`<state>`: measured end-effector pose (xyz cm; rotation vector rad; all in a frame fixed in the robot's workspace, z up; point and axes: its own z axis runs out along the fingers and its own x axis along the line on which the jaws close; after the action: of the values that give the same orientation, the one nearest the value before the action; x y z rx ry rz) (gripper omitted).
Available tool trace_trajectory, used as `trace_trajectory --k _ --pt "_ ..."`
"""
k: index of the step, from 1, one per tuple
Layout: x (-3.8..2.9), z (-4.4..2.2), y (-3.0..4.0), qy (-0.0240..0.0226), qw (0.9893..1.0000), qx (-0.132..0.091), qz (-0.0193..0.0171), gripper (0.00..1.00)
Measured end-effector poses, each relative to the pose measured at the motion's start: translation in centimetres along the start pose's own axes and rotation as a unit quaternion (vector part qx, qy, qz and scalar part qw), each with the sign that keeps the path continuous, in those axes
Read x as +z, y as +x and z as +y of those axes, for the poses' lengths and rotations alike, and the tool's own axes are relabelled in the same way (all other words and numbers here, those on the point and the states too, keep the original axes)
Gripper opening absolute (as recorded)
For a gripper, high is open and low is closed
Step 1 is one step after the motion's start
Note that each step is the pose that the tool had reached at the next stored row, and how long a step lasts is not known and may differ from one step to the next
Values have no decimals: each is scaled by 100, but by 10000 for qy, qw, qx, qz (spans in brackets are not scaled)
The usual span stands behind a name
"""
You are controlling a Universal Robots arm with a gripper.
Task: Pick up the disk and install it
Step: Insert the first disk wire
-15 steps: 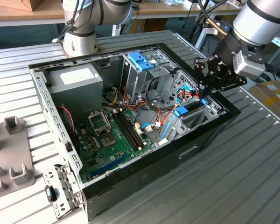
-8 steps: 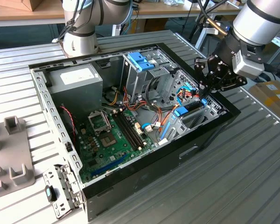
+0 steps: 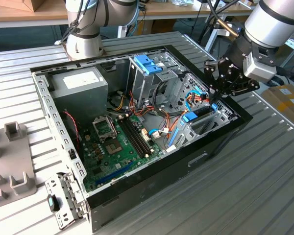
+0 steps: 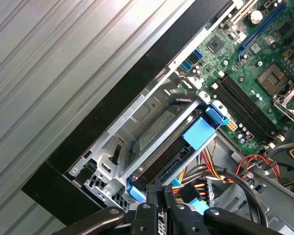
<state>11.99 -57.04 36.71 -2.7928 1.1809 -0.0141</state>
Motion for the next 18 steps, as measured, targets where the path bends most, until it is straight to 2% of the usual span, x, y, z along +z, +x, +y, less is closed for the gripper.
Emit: trace_trajectory --k 18 --pt "0 0 0 11 9995 326 34 17"
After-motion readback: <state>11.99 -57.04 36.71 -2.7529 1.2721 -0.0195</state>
